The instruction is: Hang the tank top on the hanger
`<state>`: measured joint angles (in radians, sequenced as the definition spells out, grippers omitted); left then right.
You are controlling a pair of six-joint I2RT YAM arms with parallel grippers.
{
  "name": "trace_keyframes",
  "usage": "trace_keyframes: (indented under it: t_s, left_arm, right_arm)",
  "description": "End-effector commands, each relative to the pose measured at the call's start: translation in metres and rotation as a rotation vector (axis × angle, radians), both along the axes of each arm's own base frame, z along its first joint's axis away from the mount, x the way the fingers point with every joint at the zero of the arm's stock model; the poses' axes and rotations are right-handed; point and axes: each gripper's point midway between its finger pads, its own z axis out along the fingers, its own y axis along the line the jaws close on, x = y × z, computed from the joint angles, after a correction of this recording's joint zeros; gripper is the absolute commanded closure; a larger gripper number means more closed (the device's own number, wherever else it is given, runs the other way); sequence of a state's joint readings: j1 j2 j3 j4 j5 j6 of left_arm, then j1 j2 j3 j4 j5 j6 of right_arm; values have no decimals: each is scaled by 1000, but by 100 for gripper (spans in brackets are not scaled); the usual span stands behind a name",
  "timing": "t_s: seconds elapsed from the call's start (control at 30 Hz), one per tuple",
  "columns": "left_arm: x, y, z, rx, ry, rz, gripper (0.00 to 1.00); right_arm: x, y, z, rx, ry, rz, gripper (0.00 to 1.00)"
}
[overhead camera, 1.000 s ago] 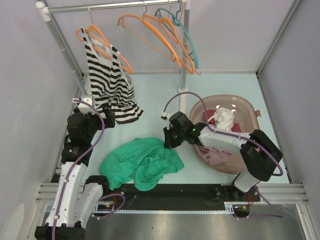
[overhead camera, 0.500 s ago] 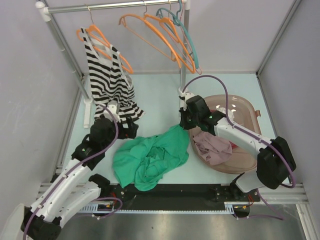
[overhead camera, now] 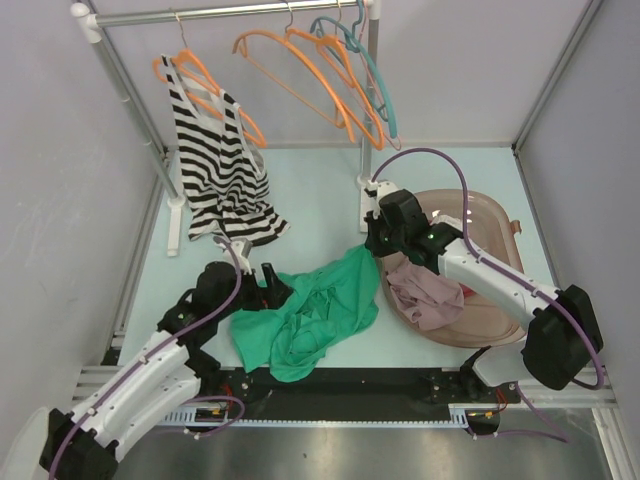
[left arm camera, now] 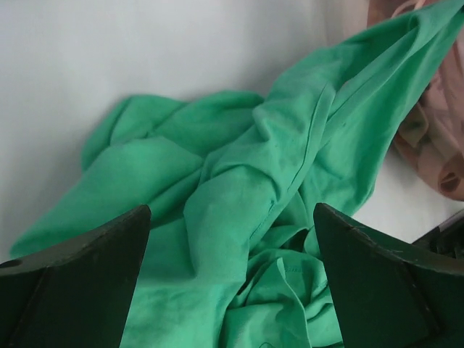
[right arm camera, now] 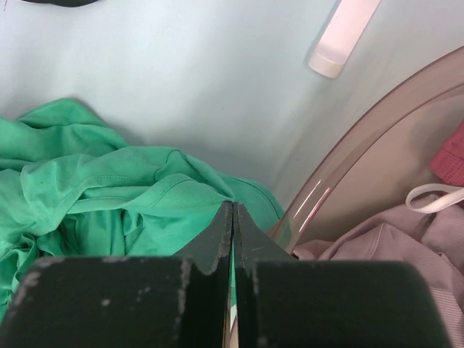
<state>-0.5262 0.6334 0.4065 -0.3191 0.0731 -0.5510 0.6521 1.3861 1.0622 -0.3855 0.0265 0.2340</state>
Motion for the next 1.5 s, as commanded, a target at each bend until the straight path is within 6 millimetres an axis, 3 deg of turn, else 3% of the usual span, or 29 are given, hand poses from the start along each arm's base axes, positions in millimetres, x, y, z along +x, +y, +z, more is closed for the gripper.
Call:
trace_keyframes:
  t_s: [0.0,0.13,0.17,0.2,0.23,0.27,0.33,0.37,0.47,0.5,0.57,0.6,0.63,0.67,0.7,0.8,0.83,0.87,0.9,0.93,0.97,1.0,1.03,1.07,1.13,1.17,1.27,1.37,1.47]
  left_arm:
    - [-3,-11,-15,-28,53,-9,1]
    - [0,3,-40,47,90,56,8]
    - [1,3,-42,54,92,57,32]
    - [2,2,-44,54,93,57,45]
    - [2,1,-47,59,101,48,53]
    - [3,0,-47,58,98,42,78]
    - [9,-4,-28,44,41,26,100]
    - [13,-4,-17,38,10,29,100]
    - [29,6,56,18,-155,92,100]
    - [32,9,95,1,-218,108,100]
    - [33,14,124,16,-280,109,100]
    - [35,13,150,6,-321,103,100]
    - [37,13,156,31,-331,77,100]
    - [42,12,147,75,-285,60,100]
    - [44,12,155,81,-292,45,100]
    - [58,15,140,95,-226,-5,100]
    - [67,27,135,90,-209,25,100]
    - [68,24,137,61,-213,-7,100]
    - [75,28,126,82,-188,-8,98]
    - [82,39,120,98,-172,24,89]
    - [88,45,113,123,-151,42,77]
    - [97,53,101,168,-121,59,57]
    - [103,63,95,204,-98,94,26]
    - [106,70,89,236,-74,113,17]
    - [113,82,94,288,-81,154,5]
    - [114,83,101,291,-100,160,3]
    - [115,88,131,295,-212,187,1]
    - [116,98,147,350,-283,206,1]
    - [119,106,145,393,-301,225,1]
  right_arm:
    - [5,0,14,23,-45,-5,100]
    - [0,1,17,48,-44,6,100]
    - [0,2,20,55,-48,5,100]
    - [-1,1,22,57,-50,5,100]
    - [-2,0,23,57,-50,5,100]
    - [-2,0,26,60,-57,6,100]
    - [-3,-1,34,67,-69,6,100]
    - [-2,-1,42,77,-83,7,100]
    - [-8,5,59,112,-91,48,100]
    - [-11,6,67,127,-102,58,100]
    - [-13,8,77,141,-117,68,100]
    - [-15,7,83,146,-130,65,100]
    - [-16,6,87,148,-138,65,100]
    - [-18,7,89,149,-143,66,100]
    - [-20,6,89,148,-144,66,100]
    - [-30,6,87,145,-132,80,100]
    - [-35,6,86,147,-127,85,100]
    - [-39,8,84,152,-119,89,100]
    - [-46,14,80,155,-112,110,100]
    - [-51,15,69,148,-87,111,100]
    - [-57,17,65,145,-79,121,98]
    - [-61,18,58,134,-66,125,96]
    - [-64,17,52,122,-52,126,92]
    - [-65,16,51,117,-50,125,77]
    - [-68,11,54,101,-48,130,59]
    - [-70,9,65,104,-75,144,47]
    - [-75,5,94,131,-133,170,31]
    - [-81,-1,124,147,-196,203,25]
    - [-80,-4,159,162,-258,209,23]
